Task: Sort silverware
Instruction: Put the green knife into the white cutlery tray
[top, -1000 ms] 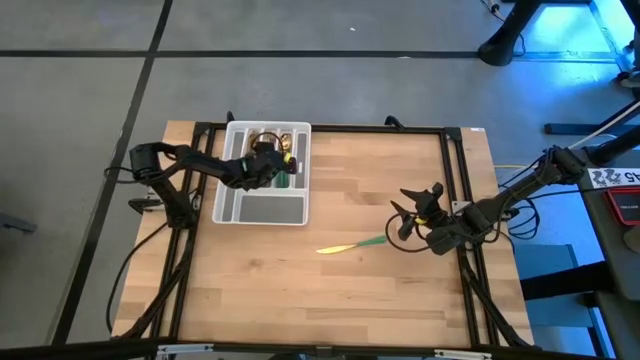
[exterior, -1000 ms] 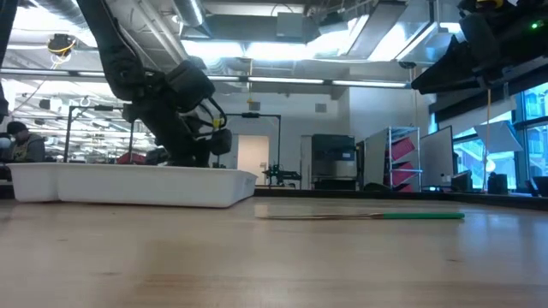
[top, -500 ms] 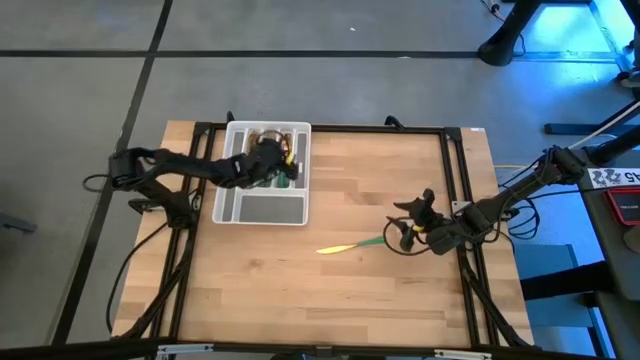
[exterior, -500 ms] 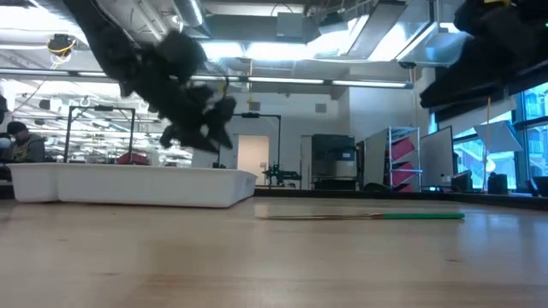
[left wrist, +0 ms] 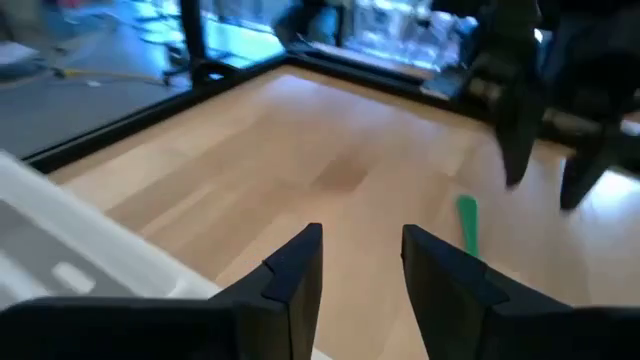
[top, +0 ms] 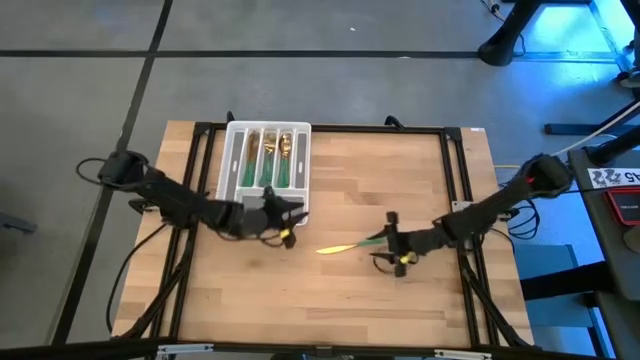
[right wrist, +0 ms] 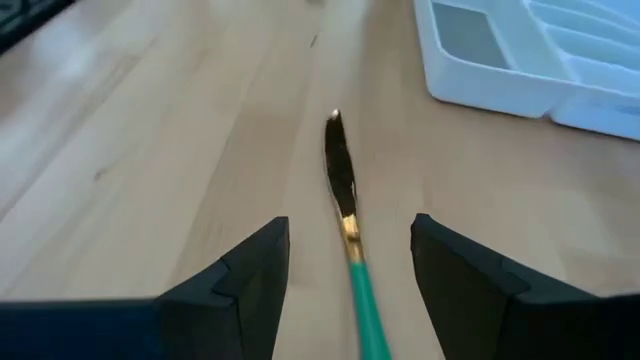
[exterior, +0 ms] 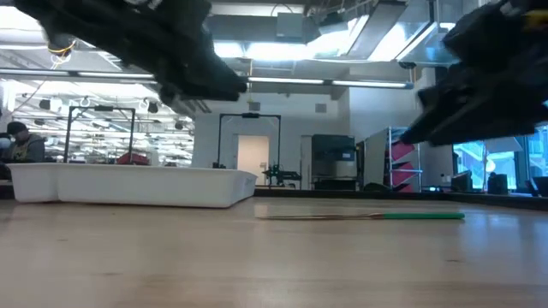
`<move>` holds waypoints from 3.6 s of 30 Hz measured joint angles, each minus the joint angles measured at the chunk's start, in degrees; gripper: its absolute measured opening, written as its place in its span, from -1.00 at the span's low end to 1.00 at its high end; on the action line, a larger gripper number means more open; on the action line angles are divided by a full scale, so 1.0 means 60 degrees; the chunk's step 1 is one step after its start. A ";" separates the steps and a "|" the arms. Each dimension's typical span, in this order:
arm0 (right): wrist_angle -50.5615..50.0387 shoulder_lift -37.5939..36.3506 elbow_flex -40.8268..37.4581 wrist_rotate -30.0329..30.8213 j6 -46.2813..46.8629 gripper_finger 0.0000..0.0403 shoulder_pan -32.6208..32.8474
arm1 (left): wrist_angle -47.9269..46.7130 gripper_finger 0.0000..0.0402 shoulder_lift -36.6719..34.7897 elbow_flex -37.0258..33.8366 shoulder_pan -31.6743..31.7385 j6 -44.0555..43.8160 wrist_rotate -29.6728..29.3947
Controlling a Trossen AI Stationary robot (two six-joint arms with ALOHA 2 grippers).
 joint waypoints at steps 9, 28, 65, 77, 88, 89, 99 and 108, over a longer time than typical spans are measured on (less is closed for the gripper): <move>0.3314 0.3543 0.0122 -0.2217 -0.0207 0.02 -0.1570 | -0.0003 -0.41 0.0619 0.0000 -0.1230 -0.1405 -0.2775; 0.6351 0.6488 -0.0160 -0.3411 0.0077 -0.87 -0.2637 | 0.0014 -0.42 0.0808 0.0004 -0.1105 -0.1905 -0.3344; 1.1236 0.6267 -0.0172 -0.2588 0.0813 -0.87 -0.2635 | -0.1159 -0.42 0.0969 -0.0058 -0.1138 -0.3126 -0.3326; 1.1259 0.5187 -0.0172 -0.2634 0.0495 -0.87 -0.2635 | 0.2649 -0.41 0.3923 -0.0058 -0.1528 -0.2599 -0.3294; 1.1252 0.4824 0.0510 -0.2912 0.0002 -0.87 -0.2635 | 1.0677 -0.37 0.7048 0.1129 -0.0555 0.1089 0.0366; 1.1252 0.4824 0.0523 -0.2902 -0.0054 -0.87 -0.2635 | 1.0660 -0.33 0.7055 0.1235 -0.0439 0.1099 0.0633; 1.1255 0.4824 0.0513 -0.2659 -0.0174 -0.86 -0.2635 | 1.0673 0.34 0.6904 0.1821 0.0225 0.1361 0.2121; 1.1252 0.4824 0.0498 -0.2630 -0.0207 -0.86 -0.2635 | 1.0686 0.34 0.6182 0.1811 -0.0339 0.3249 0.1468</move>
